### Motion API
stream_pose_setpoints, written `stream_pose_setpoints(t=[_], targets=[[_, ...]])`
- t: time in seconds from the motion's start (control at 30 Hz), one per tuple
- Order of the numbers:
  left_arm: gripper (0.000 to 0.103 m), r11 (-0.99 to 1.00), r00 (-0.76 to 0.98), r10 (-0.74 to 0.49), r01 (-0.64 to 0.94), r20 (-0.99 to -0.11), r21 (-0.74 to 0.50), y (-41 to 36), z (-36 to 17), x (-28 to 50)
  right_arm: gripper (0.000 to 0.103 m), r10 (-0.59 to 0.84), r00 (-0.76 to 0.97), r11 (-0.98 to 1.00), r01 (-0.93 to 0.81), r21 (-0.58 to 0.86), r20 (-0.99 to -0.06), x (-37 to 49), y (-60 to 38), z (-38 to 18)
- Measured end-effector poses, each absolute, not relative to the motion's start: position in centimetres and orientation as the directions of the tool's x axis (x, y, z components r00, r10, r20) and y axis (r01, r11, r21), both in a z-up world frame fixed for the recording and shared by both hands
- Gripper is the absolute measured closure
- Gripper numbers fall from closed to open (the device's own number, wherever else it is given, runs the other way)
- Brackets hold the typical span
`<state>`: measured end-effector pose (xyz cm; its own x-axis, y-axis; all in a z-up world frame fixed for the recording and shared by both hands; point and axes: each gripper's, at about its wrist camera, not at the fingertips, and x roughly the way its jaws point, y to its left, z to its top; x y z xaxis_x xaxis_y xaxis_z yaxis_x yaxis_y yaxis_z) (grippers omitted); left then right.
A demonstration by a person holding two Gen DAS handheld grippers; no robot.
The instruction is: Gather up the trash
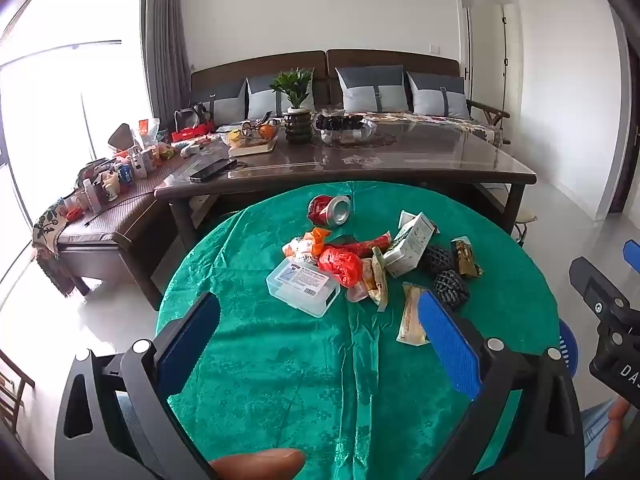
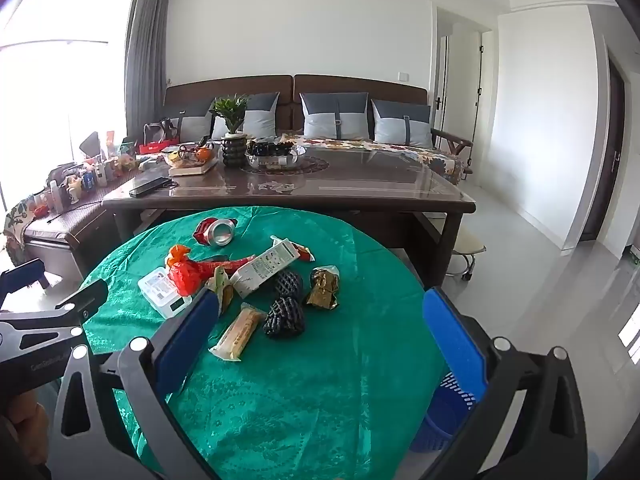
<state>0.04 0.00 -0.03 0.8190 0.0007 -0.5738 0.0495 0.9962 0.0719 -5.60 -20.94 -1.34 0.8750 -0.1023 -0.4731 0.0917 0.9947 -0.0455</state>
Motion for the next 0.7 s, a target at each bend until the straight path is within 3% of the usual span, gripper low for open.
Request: stream_pose_setpoints(t=[0.7], targets=[[0.005,0.996,0.817,0.000,0.050,-0.577,0.070,0.02,-0.04,0.07,0.004,-0.097,0.871,0.995,0.088,-0.041,-0.482,-5.74,-20.78,-1.73]])
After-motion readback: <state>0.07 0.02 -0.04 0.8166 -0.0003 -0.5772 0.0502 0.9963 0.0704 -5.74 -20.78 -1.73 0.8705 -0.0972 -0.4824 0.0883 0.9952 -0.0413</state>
